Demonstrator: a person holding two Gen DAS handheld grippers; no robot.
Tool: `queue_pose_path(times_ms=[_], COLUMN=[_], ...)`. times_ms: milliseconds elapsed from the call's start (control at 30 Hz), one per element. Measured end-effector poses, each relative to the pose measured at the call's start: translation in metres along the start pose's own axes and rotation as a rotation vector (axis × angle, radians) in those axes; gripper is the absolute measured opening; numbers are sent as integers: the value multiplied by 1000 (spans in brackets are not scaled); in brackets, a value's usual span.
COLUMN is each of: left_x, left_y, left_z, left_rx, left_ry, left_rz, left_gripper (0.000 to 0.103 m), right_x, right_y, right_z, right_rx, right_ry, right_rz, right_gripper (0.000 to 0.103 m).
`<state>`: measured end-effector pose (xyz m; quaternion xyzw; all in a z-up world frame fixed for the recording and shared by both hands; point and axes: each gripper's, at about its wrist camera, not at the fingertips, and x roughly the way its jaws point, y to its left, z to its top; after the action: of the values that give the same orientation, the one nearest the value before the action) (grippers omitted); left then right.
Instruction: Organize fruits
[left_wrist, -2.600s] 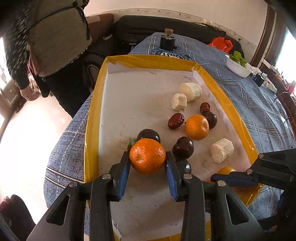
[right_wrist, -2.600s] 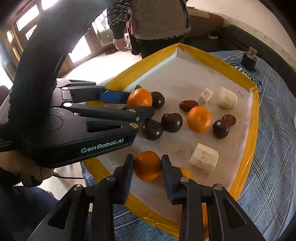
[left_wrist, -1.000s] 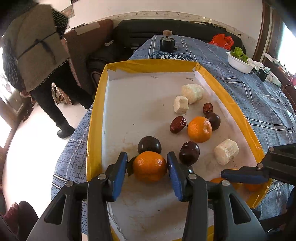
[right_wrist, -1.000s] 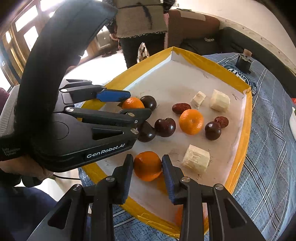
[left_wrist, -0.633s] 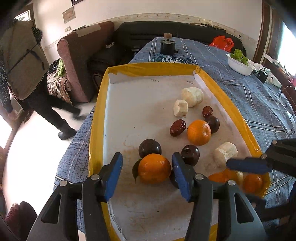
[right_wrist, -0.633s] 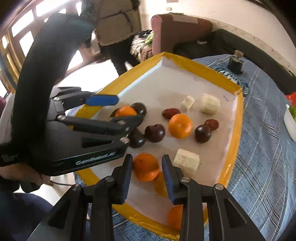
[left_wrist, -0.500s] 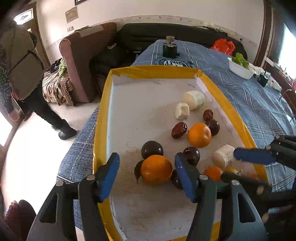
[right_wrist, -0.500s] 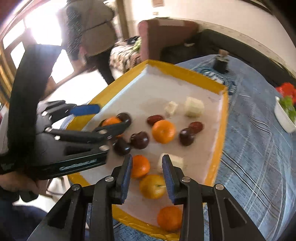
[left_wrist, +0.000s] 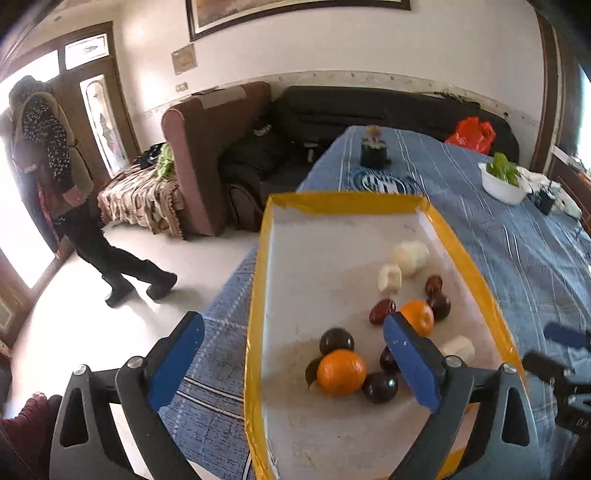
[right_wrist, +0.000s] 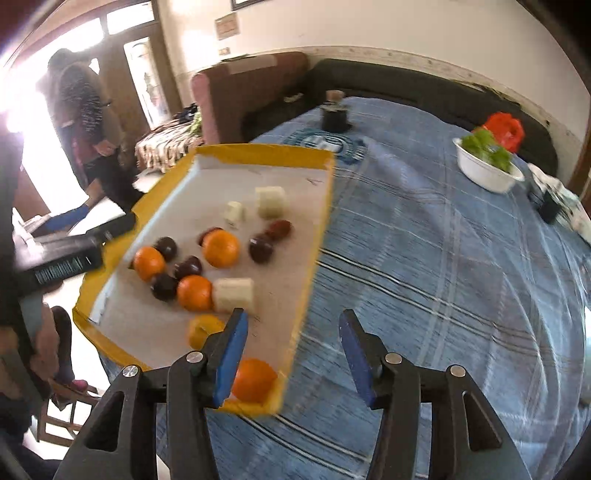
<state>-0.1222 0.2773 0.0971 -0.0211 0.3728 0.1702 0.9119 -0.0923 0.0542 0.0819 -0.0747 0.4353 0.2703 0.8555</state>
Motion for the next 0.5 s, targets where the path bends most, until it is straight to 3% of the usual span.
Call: queue_pose_path(times_ms=[200, 267, 367, 500], left_x=[-22, -33, -52, -84], left_y=[-1, 0, -2, -4], left_z=[16, 17, 16, 10], left_rx=[-70, -109, -148, -198], left_ry=[50, 59, 82, 56], left_rz=[141, 170, 222, 260], left_gripper=[100, 100, 100, 100], right_x=[-25, -32, -40, -49], right_y=[-10, -13, -20, -27], right_z=[-3, -5, -13, -21], right_rx=[-46, -72, -95, -115], right_ry=[-48, -61, -58, -51], right_rz=[41, 63, 97, 132], right_gripper=[58, 65, 67, 67])
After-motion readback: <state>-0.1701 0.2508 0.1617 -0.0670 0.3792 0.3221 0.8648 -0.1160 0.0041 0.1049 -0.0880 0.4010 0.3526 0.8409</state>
